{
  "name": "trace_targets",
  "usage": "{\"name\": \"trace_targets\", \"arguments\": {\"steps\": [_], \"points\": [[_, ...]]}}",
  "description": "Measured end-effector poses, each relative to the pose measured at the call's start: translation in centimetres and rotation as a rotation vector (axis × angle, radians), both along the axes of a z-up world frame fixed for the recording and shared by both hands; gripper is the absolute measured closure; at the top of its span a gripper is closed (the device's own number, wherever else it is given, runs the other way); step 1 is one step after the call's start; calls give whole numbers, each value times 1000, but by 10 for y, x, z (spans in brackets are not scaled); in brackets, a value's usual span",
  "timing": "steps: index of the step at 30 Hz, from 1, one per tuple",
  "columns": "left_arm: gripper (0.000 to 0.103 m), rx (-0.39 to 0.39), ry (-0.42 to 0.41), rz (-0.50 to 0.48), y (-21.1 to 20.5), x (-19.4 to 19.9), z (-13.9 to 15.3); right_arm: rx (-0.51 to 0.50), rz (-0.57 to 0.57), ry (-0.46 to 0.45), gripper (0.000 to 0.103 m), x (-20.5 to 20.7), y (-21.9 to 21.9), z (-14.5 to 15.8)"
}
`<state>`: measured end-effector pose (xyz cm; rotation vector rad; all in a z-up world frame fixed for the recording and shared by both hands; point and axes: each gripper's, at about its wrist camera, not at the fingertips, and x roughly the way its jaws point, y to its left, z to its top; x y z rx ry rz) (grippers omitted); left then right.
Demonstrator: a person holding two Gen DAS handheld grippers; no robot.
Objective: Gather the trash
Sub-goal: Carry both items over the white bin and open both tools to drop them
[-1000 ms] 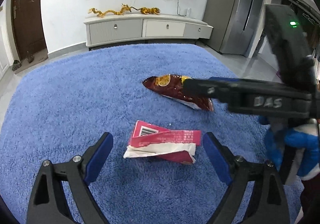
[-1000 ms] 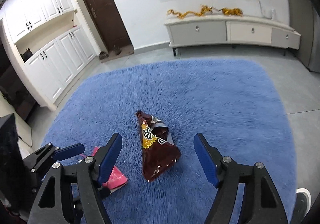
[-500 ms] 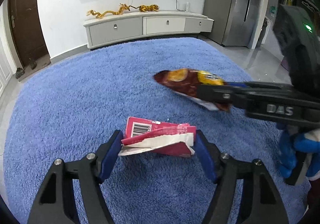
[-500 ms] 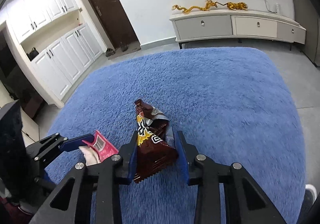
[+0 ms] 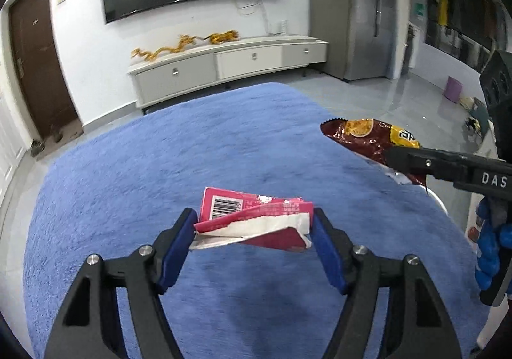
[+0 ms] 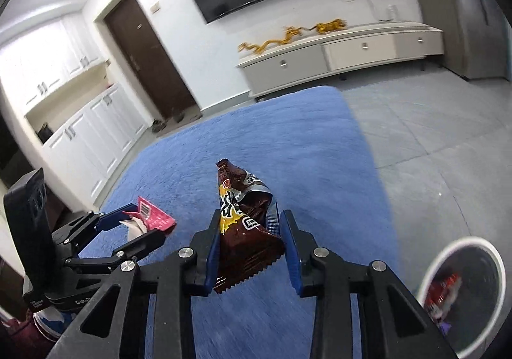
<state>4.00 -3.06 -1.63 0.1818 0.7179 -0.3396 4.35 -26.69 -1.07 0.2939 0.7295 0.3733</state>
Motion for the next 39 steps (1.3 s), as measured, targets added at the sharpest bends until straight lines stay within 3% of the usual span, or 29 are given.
{"name": "trace_targets", "arguments": {"steps": [7,21,39], "points": [[33,8,8,-114,-55,-23,8,-6,-105,4,71,-42,-51,0],[33,31,67,-292,-131,-48,-4,18,-257,16,71,-81,-111,-11],[33,39,82,-318,-148,-48,-11,41,-266,12,71,-88,-120,-13]]}}
